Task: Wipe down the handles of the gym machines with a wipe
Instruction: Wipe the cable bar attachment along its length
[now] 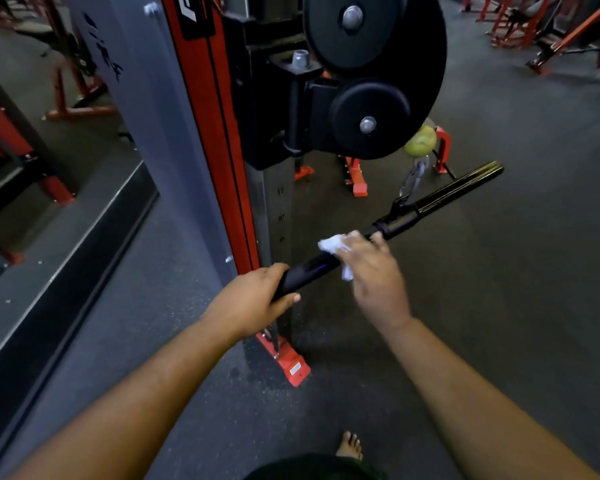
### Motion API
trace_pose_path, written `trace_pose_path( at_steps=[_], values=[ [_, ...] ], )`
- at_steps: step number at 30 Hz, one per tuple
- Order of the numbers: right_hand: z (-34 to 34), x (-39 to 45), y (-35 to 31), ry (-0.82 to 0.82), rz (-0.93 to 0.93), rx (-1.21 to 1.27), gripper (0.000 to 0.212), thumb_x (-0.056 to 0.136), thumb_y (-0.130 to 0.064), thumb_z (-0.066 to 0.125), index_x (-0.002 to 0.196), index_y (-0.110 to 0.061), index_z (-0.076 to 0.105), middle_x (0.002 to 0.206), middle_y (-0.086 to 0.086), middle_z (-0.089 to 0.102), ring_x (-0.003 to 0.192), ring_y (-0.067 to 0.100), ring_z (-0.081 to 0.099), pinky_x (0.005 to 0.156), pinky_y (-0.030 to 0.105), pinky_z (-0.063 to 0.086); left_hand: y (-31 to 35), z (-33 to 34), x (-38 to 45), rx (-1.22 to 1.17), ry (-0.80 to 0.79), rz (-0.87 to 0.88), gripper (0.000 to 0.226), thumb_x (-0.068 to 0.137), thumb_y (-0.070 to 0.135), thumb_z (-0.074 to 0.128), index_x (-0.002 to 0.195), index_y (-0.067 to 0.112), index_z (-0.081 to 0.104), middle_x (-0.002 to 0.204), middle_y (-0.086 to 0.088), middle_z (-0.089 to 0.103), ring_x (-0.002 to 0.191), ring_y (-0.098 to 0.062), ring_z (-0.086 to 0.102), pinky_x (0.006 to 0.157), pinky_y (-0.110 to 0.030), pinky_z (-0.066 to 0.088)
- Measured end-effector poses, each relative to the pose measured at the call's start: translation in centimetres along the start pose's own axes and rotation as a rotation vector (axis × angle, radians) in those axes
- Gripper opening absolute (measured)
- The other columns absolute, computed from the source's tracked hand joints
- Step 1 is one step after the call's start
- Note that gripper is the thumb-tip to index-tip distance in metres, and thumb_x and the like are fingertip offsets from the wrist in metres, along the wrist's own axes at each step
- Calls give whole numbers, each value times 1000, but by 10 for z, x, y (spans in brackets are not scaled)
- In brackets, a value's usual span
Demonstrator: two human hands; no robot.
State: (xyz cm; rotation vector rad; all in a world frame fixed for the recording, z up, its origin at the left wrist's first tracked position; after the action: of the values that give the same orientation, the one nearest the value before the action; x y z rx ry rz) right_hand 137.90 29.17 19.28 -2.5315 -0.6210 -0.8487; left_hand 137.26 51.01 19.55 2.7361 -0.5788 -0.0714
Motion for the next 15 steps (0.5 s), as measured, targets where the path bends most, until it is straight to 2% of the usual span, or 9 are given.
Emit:
trace_pose_path(
  at_steps=[2,5,6,9,11,15],
  values=[
    [-17,3,32,61,111,-68,39,93,-2,47,125,-8,68,134,9,66,130,32,59,116,54,33,10,-1,3,45,25,9,43,97,60,54,124,27,50,104,-2,67,90,-27,67,68,-39,51],
    [-11,4,13,61,229,-24,41,90,0,46,124,-8,70,134,9,66,131,32,57,119,52,31,24,2,3,83,56,27,40,98,60,51,117,25,50,98,-4,67,86,-28,67,64,-39,51],
    [-5,2,-5,15,209,23,42,89,2,47,124,-8,70,133,9,66,132,32,56,120,53,30,27,4,2,91,63,23,39,98,59,51,114,24,49,98,-5,68,85,-29,68,64,-39,50],
    [6,-6,-57,-214,-31,40,49,84,-6,41,124,-10,70,132,8,67,131,28,56,118,52,34,31,10,-3,123,68,-9,37,100,54,51,117,22,47,104,-5,68,88,-28,68,66,-39,52],
    [-4,4,-38,-263,-141,-91,53,81,-11,36,121,-13,71,129,5,69,128,25,60,112,52,39,32,13,-7,122,76,-34,40,101,55,49,124,22,46,107,-4,67,89,-26,68,69,-40,55],
    [-44,28,47,-200,87,-307,51,85,-10,34,120,-11,72,127,7,70,128,25,60,111,55,38,38,12,-13,115,131,-59,46,102,58,44,132,23,45,111,-3,66,90,-23,68,70,-41,59]
  ],
)
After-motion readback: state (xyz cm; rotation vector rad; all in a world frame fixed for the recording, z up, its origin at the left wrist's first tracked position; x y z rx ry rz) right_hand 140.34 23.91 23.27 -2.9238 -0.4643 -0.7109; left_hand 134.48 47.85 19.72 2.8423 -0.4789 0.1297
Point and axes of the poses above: each hand's wrist, its own x-axis towards the middle knuckle, its own z-axis out of the palm, y = z × x, the point moved 5 cm from there along x, towards the middle knuckle
